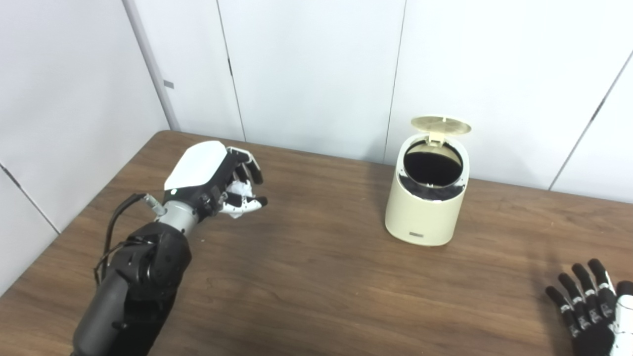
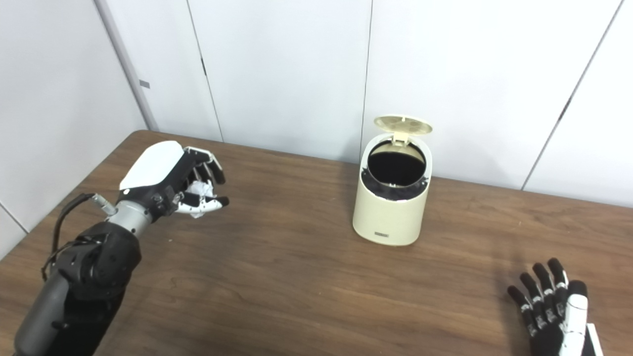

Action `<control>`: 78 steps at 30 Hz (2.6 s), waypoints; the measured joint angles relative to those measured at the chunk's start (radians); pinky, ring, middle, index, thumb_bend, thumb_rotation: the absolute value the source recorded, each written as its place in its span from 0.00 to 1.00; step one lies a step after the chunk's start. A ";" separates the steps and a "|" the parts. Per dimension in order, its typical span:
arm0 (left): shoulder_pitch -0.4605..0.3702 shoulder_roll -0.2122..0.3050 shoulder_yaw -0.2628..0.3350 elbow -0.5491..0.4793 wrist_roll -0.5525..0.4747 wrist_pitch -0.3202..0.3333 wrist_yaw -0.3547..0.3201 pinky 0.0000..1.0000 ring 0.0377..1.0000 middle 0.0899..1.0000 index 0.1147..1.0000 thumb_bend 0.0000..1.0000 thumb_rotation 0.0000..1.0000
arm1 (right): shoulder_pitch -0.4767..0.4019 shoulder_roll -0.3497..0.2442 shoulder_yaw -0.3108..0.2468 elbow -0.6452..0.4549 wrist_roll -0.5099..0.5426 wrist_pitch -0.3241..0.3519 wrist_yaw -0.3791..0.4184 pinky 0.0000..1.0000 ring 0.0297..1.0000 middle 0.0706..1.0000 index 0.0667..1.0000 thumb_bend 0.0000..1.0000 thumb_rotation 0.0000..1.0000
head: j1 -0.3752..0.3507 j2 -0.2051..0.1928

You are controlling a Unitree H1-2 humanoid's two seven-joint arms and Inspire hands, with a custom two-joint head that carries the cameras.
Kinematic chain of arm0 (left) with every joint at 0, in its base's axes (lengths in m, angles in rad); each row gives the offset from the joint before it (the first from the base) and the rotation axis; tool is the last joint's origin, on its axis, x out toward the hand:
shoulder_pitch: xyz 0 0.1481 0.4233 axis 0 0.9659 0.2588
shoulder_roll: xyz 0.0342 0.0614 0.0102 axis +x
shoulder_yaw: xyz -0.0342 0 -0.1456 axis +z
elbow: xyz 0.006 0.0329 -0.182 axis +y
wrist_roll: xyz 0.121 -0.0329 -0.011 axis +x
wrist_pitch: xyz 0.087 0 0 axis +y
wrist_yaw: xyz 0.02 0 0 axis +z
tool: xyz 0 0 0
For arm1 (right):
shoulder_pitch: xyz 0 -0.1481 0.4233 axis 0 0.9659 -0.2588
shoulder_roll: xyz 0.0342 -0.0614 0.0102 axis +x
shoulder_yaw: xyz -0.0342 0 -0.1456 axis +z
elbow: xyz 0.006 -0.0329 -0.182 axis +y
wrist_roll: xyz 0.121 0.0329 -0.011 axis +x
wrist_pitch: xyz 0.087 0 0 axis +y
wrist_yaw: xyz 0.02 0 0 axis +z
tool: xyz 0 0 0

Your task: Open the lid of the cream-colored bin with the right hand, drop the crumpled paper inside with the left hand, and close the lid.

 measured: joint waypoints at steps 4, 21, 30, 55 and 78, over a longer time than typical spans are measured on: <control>-0.023 -0.019 -0.010 -0.001 -0.001 -0.001 -0.001 0.35 0.34 0.40 0.44 0.50 0.00 | 0.000 0.001 0.001 0.005 0.001 -0.004 0.000 0.87 0.93 0.96 0.98 0.40 1.00 | -0.023 -0.005; -0.120 -0.080 -0.090 0.024 0.029 -0.024 -0.027 0.32 0.33 0.40 0.45 0.49 0.00 | -0.010 0.022 0.028 0.076 -0.027 -0.119 0.021 0.79 0.92 0.94 0.96 0.43 1.00 | -0.181 -0.054; -0.150 -0.104 -0.124 0.032 0.074 -0.037 -0.042 0.26 0.30 0.40 0.48 0.49 0.00 | -0.024 0.046 0.042 0.099 -0.051 -0.145 0.012 0.81 0.92 0.94 0.95 0.47 0.97 | -0.242 -0.087; -0.237 -0.176 -0.142 0.129 0.024 -0.115 0.002 0.30 0.38 0.44 0.43 0.47 0.00 | -0.034 0.049 0.063 0.133 -0.079 -0.197 0.004 0.79 0.91 0.93 0.95 0.48 0.98 | -0.288 -0.141; -0.345 -0.218 -0.223 0.226 0.048 -0.157 0.012 0.29 0.35 0.42 0.48 0.46 0.00 | -0.043 0.063 0.069 0.145 -0.109 -0.209 -0.004 0.79 0.90 0.92 0.95 0.46 1.00 | -0.293 -0.158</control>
